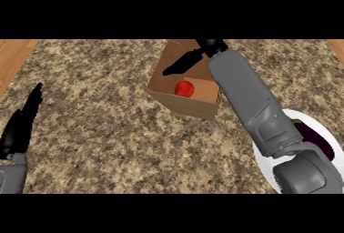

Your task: Pick the tomato from the plate and place it in the cardboard box

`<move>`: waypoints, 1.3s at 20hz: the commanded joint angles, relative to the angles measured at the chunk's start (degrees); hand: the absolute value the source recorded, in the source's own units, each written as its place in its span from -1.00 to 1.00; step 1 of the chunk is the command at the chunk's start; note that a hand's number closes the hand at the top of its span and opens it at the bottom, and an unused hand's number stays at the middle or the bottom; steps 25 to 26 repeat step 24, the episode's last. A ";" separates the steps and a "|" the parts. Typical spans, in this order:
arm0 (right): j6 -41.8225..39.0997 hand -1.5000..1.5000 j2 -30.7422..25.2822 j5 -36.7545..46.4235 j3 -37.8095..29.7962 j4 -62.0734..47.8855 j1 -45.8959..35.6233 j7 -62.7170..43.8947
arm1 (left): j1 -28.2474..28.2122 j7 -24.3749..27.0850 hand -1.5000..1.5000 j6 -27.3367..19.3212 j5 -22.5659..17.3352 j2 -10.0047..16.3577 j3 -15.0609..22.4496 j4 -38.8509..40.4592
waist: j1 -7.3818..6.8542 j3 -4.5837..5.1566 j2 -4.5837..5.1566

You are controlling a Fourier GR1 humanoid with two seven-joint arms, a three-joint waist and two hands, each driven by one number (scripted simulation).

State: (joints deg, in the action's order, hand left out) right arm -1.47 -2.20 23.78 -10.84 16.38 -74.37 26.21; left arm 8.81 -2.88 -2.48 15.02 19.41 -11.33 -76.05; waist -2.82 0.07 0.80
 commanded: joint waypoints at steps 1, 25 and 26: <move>-4.17 -1.00 -4.93 -4.89 -5.26 -0.88 0.21 2.74 | -1.19 0.63 0.00 -0.44 0.28 -0.92 0.40 -0.35 | 0.18 -0.10 0.28; -29.27 -1.00 -37.07 -3.72 -6.63 -6.80 7.89 12.67 | -0.26 0.74 0.00 -0.49 1.07 -1.95 1.49 -1.56 | -2.47 -0.32 1.65; -29.27 -1.00 -37.07 -3.72 -6.63 -6.80 7.89 12.67 | -0.26 0.74 0.00 -0.49 1.07 -1.95 1.49 -1.56 | -2.47 -0.32 1.65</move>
